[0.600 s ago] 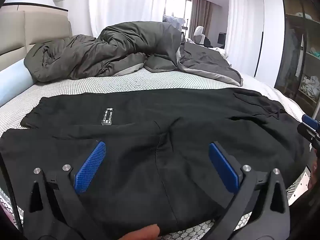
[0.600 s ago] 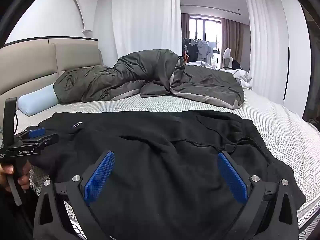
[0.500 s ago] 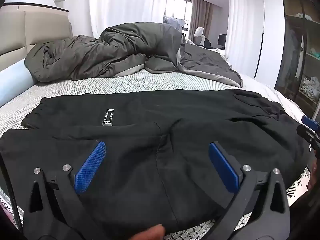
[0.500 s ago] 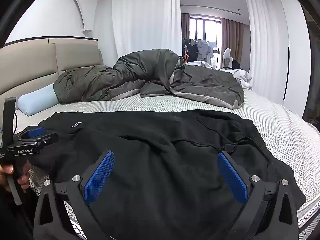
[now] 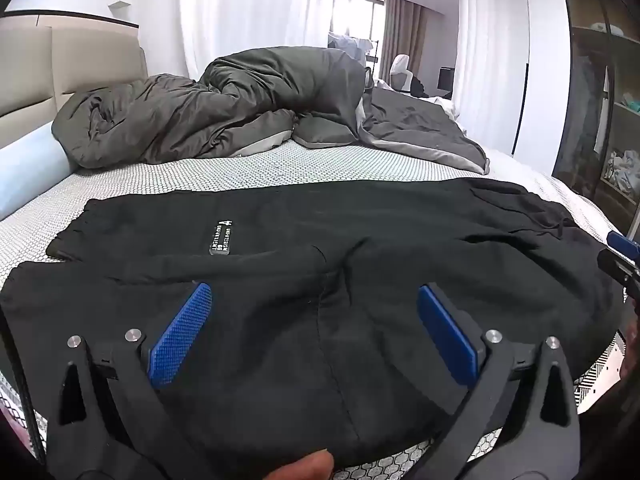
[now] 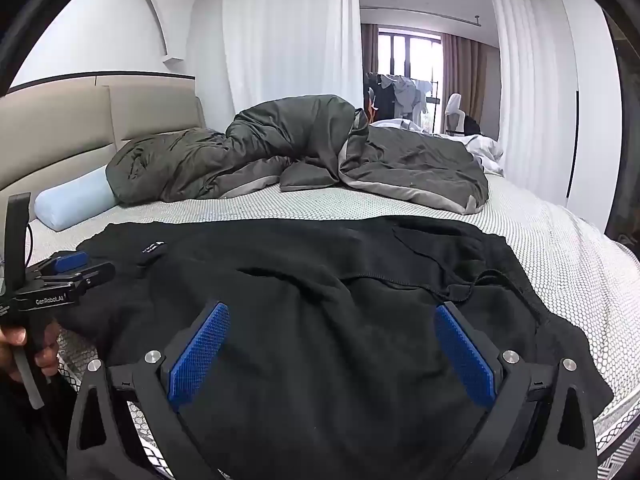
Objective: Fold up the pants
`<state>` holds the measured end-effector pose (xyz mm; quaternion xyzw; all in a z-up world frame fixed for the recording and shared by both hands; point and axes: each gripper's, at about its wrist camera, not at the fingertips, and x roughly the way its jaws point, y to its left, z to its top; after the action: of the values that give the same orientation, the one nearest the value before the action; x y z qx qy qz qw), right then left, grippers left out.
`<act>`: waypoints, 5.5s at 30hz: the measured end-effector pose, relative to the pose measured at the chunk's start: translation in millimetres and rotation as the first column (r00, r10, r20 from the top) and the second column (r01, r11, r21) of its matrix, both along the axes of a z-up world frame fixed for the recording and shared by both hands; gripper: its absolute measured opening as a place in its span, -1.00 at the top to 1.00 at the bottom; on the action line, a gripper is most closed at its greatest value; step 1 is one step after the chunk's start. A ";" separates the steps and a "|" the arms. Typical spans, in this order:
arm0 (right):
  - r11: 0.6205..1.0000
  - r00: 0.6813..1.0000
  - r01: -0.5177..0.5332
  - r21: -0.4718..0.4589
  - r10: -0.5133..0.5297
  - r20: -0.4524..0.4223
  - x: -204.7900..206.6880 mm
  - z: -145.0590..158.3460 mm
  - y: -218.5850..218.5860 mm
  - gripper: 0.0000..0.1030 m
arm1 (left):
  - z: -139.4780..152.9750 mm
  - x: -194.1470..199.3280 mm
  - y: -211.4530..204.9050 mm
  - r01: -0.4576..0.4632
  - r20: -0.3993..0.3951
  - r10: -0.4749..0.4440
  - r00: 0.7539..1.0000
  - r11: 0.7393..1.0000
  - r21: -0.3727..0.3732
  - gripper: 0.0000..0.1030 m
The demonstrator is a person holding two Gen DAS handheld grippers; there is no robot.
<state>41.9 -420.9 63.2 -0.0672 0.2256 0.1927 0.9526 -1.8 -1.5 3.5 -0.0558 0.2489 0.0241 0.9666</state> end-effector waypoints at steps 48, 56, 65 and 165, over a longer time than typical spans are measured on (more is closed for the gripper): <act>1.000 1.000 0.001 0.001 -0.001 -0.011 4.4 2.0 -3.5 -1.00 | -1.1 -2.6 3.7 -0.005 0.006 0.005 1.000 1.000 0.013 -0.98; 1.000 1.000 0.001 0.001 -0.001 -0.011 4.5 1.6 -2.9 -1.00 | -1.3 -2.5 3.1 -0.006 0.006 0.006 1.000 1.000 0.013 -0.98; 1.000 1.000 0.000 -0.001 0.000 -0.010 4.5 1.6 -2.6 -1.00 | -0.9 -2.4 2.8 -0.009 0.004 0.009 1.000 1.000 0.014 -0.98; 0.841 0.888 0.363 0.402 -0.182 -0.422 55.2 -51.3 -233.3 -0.19 | -43.1 -61.9 305.2 -0.541 -0.297 0.455 0.839 0.753 -0.375 0.91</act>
<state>97.1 -654.2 11.8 0.2361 0.3534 0.1108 0.8984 -63.7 303.7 -39.6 -0.3368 0.3133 0.2294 0.8578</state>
